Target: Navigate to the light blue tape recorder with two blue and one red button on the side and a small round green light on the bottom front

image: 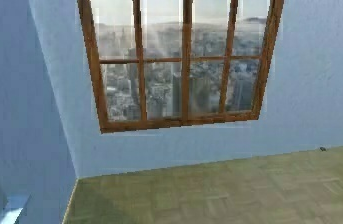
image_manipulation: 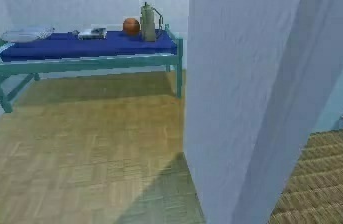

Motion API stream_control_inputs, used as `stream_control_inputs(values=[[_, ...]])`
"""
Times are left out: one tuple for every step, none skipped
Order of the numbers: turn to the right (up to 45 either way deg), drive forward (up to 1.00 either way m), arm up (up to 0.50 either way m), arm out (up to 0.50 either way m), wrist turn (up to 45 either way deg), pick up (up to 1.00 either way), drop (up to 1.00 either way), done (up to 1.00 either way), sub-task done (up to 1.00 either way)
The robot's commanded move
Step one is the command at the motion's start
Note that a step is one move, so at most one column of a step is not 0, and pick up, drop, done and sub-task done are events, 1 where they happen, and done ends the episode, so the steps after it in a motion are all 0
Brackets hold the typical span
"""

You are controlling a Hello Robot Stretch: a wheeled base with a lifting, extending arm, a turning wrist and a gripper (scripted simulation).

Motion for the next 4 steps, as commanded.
stream_control_inputs(values=[[45.0, 0.00, 0.00, 0.00, 0.0, 0.00, 0.00, 0.00, 0.00], [33.0, 0.00, 0.00, 0.00, 0.0, 0.00, 0.00, 0.00, 0.00], [0.0, 1.00, 0.00, 0.00, 0.0, 0.00, 0.00, 0.00, 0.00], [0.0, 0.80, 0.00, 0.00, 0.0, 0.00, 0.00, 0.00, 0.00]])
